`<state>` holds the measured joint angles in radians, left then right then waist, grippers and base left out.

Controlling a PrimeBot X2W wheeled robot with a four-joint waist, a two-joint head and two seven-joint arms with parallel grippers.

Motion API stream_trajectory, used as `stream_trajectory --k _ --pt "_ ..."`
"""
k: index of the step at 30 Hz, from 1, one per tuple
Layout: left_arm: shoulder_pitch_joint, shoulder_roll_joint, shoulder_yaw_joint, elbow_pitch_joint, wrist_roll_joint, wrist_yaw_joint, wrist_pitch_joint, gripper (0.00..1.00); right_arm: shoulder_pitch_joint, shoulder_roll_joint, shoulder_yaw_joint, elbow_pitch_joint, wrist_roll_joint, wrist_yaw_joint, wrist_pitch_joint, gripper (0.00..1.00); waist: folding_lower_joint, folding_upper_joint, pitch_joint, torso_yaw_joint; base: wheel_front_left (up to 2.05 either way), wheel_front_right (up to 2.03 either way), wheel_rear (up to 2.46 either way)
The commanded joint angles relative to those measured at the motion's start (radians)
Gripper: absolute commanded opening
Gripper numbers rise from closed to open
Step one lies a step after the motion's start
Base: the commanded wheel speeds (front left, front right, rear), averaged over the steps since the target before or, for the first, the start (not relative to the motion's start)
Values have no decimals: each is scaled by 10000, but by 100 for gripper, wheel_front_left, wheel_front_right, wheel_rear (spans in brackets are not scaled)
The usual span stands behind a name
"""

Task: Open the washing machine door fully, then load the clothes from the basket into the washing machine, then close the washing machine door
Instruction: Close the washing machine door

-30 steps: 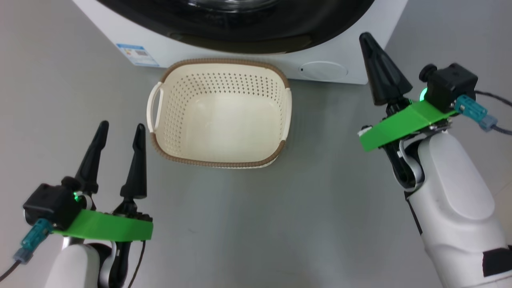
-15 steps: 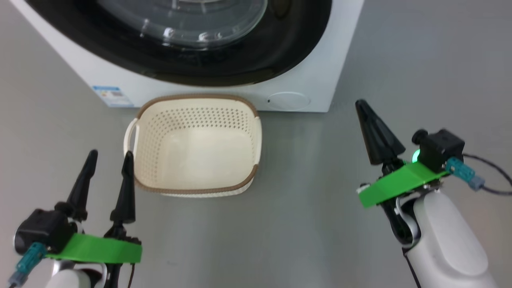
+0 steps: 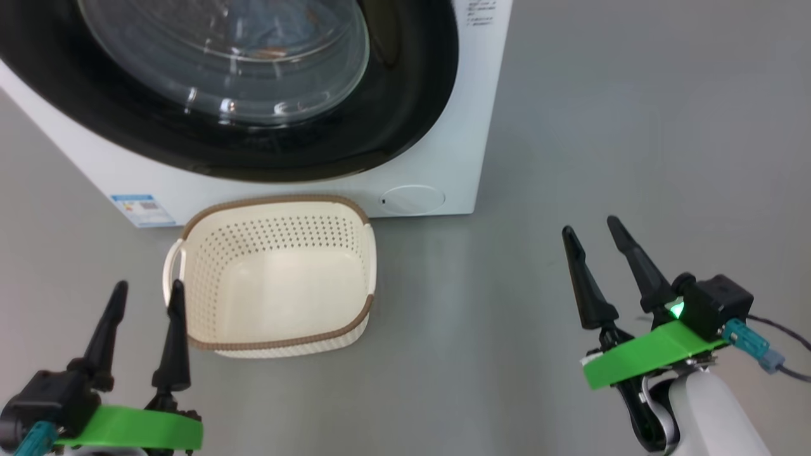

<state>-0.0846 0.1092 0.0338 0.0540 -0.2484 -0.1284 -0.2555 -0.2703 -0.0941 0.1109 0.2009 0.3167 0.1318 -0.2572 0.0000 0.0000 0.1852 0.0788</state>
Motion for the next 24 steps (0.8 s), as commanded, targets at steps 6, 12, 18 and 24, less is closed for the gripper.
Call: stream_trajectory --k 6,12,18,24 --pt "345 13 609 -206 155 -23 -63 100 667 52 91 -541 -81 -11 -45 100 0 0 -571 -411 0 0 0" --pt "665 -105 792 -87 438 -23 -63 100 1187 126 -180 -727 -52 -11 -45 100 0 0 -884 -519 0 0 0" --pt "1031 -250 978 -44 711 -23 -63 100 1714 201 -314 -1013 -3 -11 -45 100 0 0 -1212 -665 0 0 0" --pt "1262 -375 1068 -66 897 14 -63 100 2076 219 -479 -1060 -125 -11 -45 100 0 0 -1499 -674 0 0 0"
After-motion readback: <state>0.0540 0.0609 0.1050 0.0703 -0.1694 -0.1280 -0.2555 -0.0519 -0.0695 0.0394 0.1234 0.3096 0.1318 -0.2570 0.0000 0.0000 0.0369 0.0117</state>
